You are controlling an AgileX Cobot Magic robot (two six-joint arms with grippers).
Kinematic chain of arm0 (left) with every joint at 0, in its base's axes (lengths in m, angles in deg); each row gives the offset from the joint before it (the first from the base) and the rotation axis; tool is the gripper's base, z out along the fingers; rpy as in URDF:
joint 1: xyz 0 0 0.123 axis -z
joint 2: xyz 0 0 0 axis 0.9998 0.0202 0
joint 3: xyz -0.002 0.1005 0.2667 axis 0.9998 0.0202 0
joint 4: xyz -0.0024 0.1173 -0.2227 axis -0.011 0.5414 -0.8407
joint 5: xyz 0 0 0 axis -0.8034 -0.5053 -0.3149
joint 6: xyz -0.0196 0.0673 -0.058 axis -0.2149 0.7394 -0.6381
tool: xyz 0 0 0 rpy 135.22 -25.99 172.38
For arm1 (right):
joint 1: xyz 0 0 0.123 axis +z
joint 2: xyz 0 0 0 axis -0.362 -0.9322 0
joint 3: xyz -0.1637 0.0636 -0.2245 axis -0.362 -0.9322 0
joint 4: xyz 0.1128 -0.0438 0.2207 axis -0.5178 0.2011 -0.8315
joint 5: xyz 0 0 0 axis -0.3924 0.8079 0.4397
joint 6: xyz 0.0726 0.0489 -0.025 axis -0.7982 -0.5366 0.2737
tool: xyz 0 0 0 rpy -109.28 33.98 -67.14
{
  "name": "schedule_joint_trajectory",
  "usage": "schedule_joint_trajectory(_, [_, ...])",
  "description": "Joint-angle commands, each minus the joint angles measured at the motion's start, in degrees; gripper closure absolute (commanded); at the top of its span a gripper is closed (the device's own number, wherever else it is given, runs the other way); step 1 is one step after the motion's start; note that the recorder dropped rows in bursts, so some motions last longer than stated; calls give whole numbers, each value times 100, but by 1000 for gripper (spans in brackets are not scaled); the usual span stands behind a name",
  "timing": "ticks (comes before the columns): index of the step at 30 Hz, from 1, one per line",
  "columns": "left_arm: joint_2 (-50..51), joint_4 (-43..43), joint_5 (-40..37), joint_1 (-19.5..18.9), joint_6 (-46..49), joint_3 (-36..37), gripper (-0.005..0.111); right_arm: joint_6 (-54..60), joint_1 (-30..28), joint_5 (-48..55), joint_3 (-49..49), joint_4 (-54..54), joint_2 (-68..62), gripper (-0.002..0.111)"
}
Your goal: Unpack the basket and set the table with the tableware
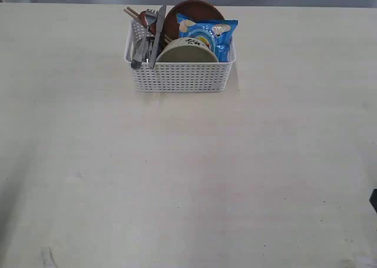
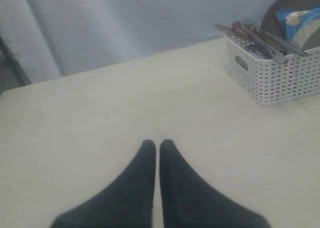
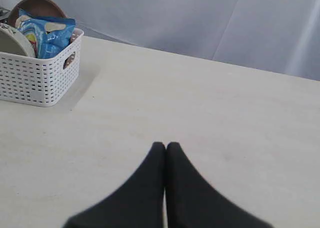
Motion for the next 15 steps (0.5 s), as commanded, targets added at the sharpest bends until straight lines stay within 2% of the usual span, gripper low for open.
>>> schedule_joint_trajectory(1, [-17, -50, 0, 6, -20, 15, 104, 23, -30, -39, -8, 55, 27, 109])
schedule_joint_trajectory(4, [-17, -50, 0, 6, -20, 15, 104, 72, -30, -286, -8, 55, 27, 109])
schedule_joint_trajectory(10, [-17, -50, 0, 6, -20, 15, 104, 42, -30, -1696, -8, -461, 27, 109])
schedule_joint_trajectory(15, [-17, -50, 0, 6, -20, 15, 104, -651, -30, -2870, -8, -1292, 27, 109])
